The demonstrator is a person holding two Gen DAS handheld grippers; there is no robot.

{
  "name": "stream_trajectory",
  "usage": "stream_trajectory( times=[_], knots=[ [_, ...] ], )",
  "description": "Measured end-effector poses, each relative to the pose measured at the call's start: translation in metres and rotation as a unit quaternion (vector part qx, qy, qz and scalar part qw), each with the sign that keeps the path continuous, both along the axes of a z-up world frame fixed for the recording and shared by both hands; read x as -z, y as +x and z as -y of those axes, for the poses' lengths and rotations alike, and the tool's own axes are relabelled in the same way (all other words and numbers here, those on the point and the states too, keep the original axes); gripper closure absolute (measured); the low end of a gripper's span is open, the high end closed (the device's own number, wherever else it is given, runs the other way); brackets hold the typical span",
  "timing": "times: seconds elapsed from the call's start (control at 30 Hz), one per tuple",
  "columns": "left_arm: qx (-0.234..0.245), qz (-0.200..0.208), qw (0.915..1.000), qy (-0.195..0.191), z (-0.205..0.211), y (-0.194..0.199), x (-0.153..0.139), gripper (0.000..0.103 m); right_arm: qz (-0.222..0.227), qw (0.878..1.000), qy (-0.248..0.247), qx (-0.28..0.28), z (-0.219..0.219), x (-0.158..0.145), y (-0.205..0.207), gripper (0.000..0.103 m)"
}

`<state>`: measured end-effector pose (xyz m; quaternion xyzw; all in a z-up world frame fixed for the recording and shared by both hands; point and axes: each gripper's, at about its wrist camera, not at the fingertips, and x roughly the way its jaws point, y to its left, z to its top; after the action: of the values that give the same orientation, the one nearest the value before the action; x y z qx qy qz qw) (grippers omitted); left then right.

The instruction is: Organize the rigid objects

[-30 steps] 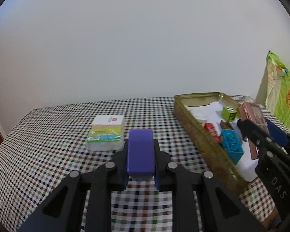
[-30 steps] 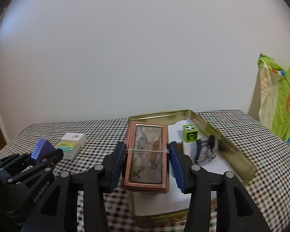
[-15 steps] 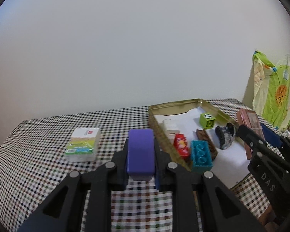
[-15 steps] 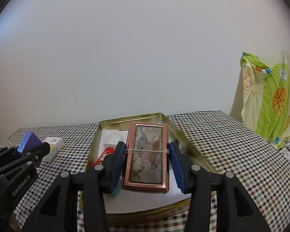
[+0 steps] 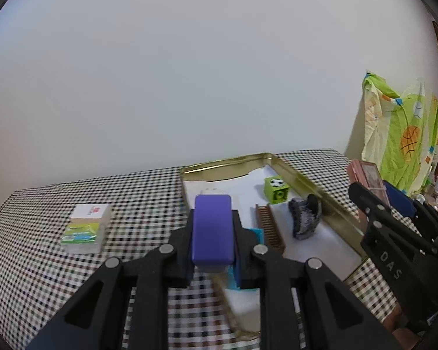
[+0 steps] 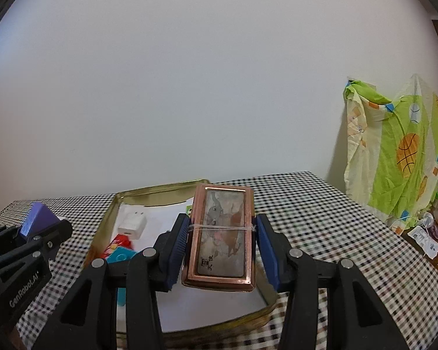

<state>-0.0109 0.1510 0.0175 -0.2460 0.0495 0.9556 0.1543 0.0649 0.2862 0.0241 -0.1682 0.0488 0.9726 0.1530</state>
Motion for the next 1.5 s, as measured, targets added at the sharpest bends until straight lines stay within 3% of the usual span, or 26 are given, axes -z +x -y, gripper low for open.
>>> stream_trajectory(
  times=[0.47, 1.0, 1.5],
  knots=[
    [0.016, 0.024, 0.9996, -0.002, -0.038, -0.016, 0.011, 0.085, 0.011, 1.000, -0.028, 0.007, -0.037, 0.001, -0.027, 0.054],
    [0.006, 0.050, 0.9987, -0.011, -0.046, -0.034, 0.028, 0.085, 0.045, 0.999, -0.016, -0.017, -0.032, 0.010, -0.055, 0.054],
    [-0.010, 0.058, 0.9979, -0.026, -0.050, -0.043, 0.038, 0.085, 0.108, 0.993, -0.023, -0.042, -0.030, 0.026, -0.085, 0.054]
  ],
)
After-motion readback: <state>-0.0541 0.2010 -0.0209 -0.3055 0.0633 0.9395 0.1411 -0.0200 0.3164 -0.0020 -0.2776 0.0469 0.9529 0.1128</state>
